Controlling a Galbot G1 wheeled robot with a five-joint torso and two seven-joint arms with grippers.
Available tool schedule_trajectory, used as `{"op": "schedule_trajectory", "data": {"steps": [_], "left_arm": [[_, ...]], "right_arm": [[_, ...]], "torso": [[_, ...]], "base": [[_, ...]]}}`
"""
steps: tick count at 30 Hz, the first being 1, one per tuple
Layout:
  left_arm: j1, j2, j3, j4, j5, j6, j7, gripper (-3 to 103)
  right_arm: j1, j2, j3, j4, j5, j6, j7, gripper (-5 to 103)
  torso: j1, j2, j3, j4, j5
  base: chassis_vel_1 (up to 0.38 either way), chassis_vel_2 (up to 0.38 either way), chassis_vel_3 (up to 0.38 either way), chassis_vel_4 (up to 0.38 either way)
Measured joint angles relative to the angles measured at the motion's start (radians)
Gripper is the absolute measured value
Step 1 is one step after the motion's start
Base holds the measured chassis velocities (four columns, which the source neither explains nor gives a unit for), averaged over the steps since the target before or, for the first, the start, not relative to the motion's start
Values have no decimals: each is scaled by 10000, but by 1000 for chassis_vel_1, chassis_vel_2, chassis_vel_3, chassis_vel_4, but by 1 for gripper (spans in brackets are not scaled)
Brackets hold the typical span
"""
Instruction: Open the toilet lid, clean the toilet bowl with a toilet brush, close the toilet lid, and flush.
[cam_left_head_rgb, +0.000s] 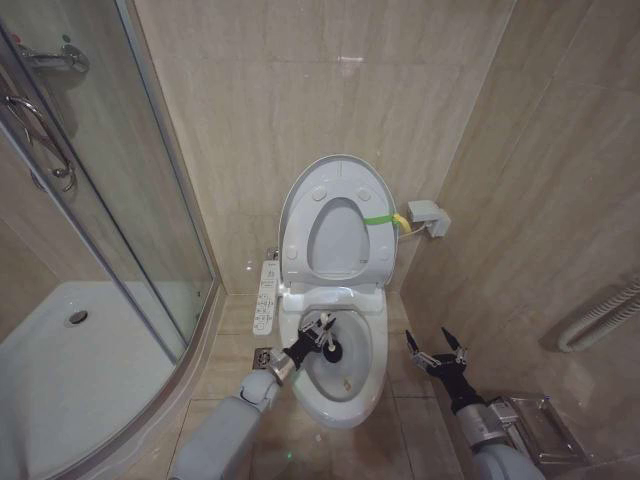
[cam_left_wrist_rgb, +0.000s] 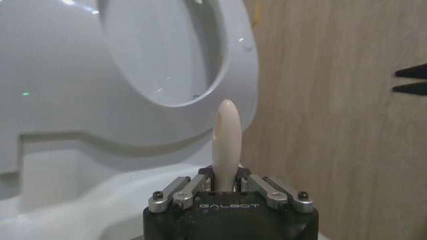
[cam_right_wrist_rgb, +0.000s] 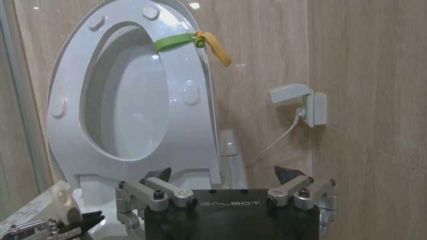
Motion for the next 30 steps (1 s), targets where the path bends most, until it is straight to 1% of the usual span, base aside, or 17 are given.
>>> {"op": "schedule_trajectory", "data": {"steps": [2, 4, 5, 7, 9, 10, 12, 16, 18, 20, 22, 23, 30], "left_arm": [[233, 148, 151, -530, 39, 180, -105, 19], [590, 444, 385, -1292, 41, 432, -320, 19], [590, 444, 385, -1292, 41, 432, -320, 19], [930, 759, 547, -2003, 11, 609, -498, 19], [1046, 856, 584, -2226, 10, 647, -525, 19], [1280, 1040, 639, -2670, 11, 736, -574, 19], [1539, 1255, 642, -3166, 25, 835, -650, 19], [1808, 1480, 526, -3626, 131, 936, -730, 19], [1825, 1507, 447, -3615, 209, 918, -718, 19], [1745, 1499, 269, -3266, 374, 755, -651, 19], [1585, 1463, 172, -2905, 374, 693, -612, 19], [1585, 1463, 172, -2905, 374, 693, -612, 19], [850, 1152, 303, -2132, -81, 698, -416, 19]], "right_arm": [[0, 0, 0, 0, 0, 0, 1, 100], [0, 0, 0, 0, 0, 0, 0, 100], [0, 0, 0, 0, 0, 0, 0, 100], [0, 0, 0, 0, 0, 0, 1, 100], [0, 0, 0, 0, 0, 0, 0, 100], [0, 0, 0, 0, 0, 0, 0, 100], [0, 0, 0, 0, 0, 0, 1, 100], [0, 0, 0, 0, 0, 0, 0, 100], [0, 0, 0, 0, 0, 1, 1, 100], [0, 0, 0, 0, 0, 0, 1, 100], [0, 0, 0, 0, 0, 0, 1, 100], [0, 0, 0, 0, 0, 0, 1, 100], [0, 0, 0, 0, 0, 0, 0, 100]], "torso": [[0, 1, 0, -1, -3], [-2, 1, -1, 2, 0], [-2, 1, -1, 2, 0], [-2, 0, -1, 1, -1], [-2, 1, -1, 2, 0], [-2, 1, -1, 2, -3], [-2, 1, -2, 1, 0], [-2, 1, -1, 0, -2], [-2, 1, -1, 1, -2], [-2, 1, -1, 1, -3], [-1, 0, -1, 1, -2], [-1, 0, -1, 1, -2], [-1, -1, 0, 1, -2]], "base": [[0, 0, 0, 0], [0, 0, 0, 0], [0, 0, 0, 0], [0, 0, 0, 0], [0, 0, 0, 0], [0, 0, 0, 0], [0, 0, 0, 0], [0, 0, 0, 0], [0, 0, 0, 0], [0, 0, 0, 0], [0, 0, 0, 0], [0, 0, 0, 0], [0, 0, 0, 0]]}}
